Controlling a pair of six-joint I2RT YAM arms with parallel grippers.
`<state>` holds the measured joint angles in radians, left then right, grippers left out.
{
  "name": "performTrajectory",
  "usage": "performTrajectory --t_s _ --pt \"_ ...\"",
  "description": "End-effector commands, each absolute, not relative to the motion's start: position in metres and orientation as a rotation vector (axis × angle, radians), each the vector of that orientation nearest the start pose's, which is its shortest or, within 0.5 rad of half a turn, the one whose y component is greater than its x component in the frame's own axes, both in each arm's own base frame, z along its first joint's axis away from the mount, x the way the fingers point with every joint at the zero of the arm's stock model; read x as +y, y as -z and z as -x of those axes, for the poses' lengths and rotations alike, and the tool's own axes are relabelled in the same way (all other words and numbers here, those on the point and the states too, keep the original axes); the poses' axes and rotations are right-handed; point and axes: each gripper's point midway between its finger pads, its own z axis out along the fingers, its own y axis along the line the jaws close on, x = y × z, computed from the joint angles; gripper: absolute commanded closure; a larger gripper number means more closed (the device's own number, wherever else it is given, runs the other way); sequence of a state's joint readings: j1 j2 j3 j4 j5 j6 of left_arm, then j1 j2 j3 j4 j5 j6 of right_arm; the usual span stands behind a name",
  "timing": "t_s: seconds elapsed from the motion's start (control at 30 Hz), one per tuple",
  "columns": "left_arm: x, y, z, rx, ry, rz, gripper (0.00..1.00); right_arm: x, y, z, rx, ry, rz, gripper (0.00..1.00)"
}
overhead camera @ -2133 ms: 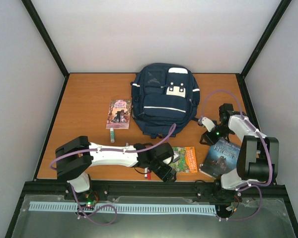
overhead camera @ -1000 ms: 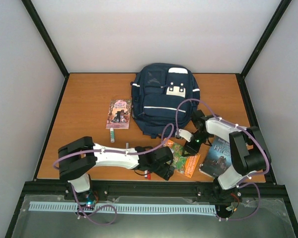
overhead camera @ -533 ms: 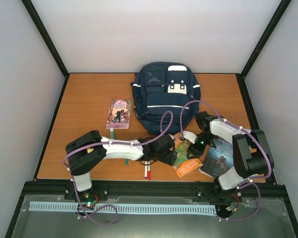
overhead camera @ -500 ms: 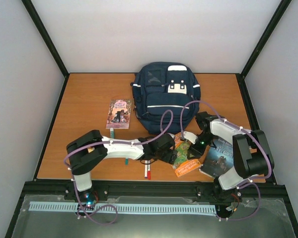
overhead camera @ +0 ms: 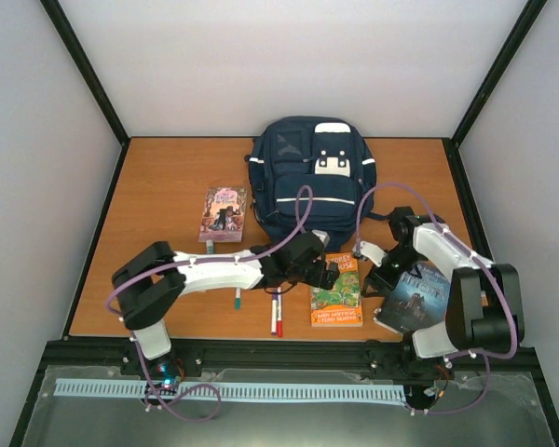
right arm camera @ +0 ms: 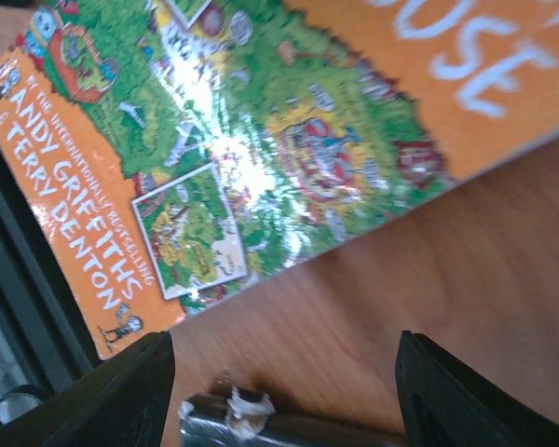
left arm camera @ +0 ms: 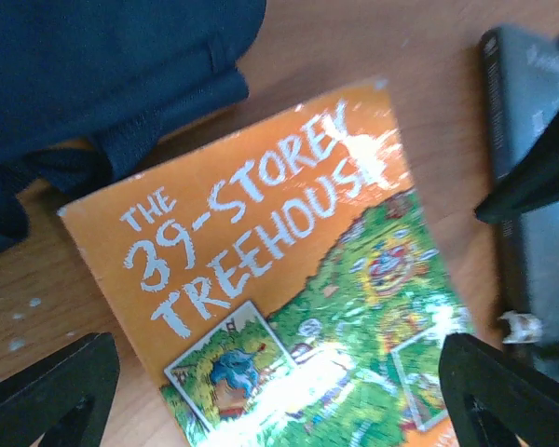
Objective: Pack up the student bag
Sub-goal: Adjust the book at the center of the board, then pick up the book from the center of the board.
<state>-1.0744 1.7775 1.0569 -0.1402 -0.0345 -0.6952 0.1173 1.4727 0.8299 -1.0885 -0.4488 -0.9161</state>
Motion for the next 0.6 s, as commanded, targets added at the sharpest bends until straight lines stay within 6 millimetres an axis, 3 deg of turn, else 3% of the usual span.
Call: performTrajectory --t_s 0.0,0.17,0.33,0.43,0.57 --pt "-0.390 -0.125 -0.229 2.444 0.726 -0.406 0.01 0.086 -0.076 -0.210 2.599 -0.505 1.337 0.33" --pt "-0.376 -0.123 -0.220 2.481 0.742 -0.331 0.00 0.105 -0.103 -0.248 2.476 -0.531 1.135 0.36" --pt "-0.379 -0.096 -0.203 2.594 0.825 -0.276 0.00 0.106 -0.093 -0.271 2.517 -0.519 1.050 0.40" --pt "-0.376 -0.086 -0.196 2.585 0.913 -0.226 0.02 0.110 -0.088 -0.272 2.524 -0.539 1.043 0.46" --pt "-0.364 -0.078 -0.195 2.590 0.886 -0.177 0.04 0.111 -0.080 -0.266 2.534 -0.545 1.055 0.48"
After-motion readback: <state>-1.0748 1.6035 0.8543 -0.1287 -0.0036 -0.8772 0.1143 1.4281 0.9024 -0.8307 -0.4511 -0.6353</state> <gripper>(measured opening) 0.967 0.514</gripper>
